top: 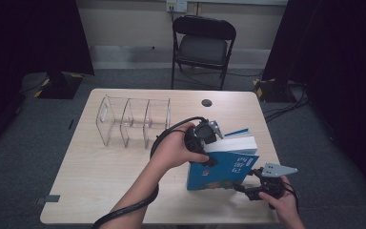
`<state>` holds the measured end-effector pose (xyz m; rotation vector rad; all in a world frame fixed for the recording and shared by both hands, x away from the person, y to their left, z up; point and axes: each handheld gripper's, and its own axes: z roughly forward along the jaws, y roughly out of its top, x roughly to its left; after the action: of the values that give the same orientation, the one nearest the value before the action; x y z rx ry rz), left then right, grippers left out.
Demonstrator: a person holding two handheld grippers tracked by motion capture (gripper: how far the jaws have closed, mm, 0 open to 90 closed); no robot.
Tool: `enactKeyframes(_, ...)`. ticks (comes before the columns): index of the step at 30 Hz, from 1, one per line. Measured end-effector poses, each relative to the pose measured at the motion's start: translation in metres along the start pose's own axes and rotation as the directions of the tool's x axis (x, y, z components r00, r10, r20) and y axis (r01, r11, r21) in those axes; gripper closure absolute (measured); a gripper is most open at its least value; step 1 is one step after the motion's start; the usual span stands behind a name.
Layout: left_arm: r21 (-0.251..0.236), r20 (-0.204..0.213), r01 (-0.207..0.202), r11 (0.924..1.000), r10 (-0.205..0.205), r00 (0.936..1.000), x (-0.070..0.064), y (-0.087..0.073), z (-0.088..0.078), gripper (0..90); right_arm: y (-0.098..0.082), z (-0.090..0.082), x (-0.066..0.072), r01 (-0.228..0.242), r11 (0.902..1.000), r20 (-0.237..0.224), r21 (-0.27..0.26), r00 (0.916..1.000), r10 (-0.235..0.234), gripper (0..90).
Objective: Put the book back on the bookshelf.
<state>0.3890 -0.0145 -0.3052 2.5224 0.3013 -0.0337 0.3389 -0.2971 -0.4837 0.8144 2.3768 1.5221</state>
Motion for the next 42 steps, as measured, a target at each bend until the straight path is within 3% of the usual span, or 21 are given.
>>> enactKeyframes(3, 0.001, -0.015, -0.007, 1.0000, 0.007, 0.9999, -0.0003, 0.0000, 0.0001, 52.3, -0.0001, 0.0000, 0.0005, -0.001, 1.0000, 0.001, 0.004, 1.0000, 0.001, 25.1)
enactKeyframes(11, 0.031, -0.026, 0.029, 0.9991, -0.029, 0.9993, -0.0038, 0.0018, 0.0004, 49.9, -0.0002, 0.0002, -0.0001, -0.004, 1.0000, -0.002, -0.001, 1.0000, 0.004, 25.1)
enactKeyframes(15, 0.017, -0.063, -0.010, 0.9998, 0.011, 0.9980, -0.0064, 0.0005, 0.0013, 44.0, -0.0007, -0.0002, -0.0008, -0.005, 1.0000, -0.001, -0.004, 1.0000, 0.005, 25.1)
enactKeyframes(22, 0.019, -0.050, -0.034, 0.9992, 0.035, 0.9981, -0.0060, 0.0002, 0.0012, 45.2, -0.0002, -0.0010, -0.0006, -0.004, 1.0000, 0.002, -0.006, 1.0000, 0.004, 25.1)
enactKeyframes(30, -0.015, -0.052, -0.026, 0.9996, 0.025, 0.9983, -0.0063, -0.0015, 0.0015, 41.1, -0.0004, 0.0000, -0.0003, 0.002, 1.0000, 0.003, -0.001, 1.0000, -0.002, 25.1)
enactKeyframes(35, 0.009, -0.039, -0.043, 0.9990, 0.043, 0.9983, -0.0063, -0.0007, 0.0008, 44.2, -0.0006, 0.0013, 0.0002, 0.002, 1.0000, -0.001, 0.002, 1.0000, -0.002, 25.1)
enactKeyframes(36, 0.009, -0.030, -0.031, 0.9995, 0.031, 0.9991, -0.0066, -0.0005, 0.0009, 46.2, -0.0007, 0.0016, 0.0002, 0.003, 1.0000, -0.004, 0.001, 1.0000, -0.003, 25.1)
enactKeyframes(42, 0.006, -0.032, -0.063, 0.9980, 0.063, 0.9975, -0.0089, 0.0061, 0.0007, 47.5, -0.0016, 0.0011, -0.0006, 0.000, 1.0000, -0.004, 0.005, 1.0000, 0.000, 25.1)
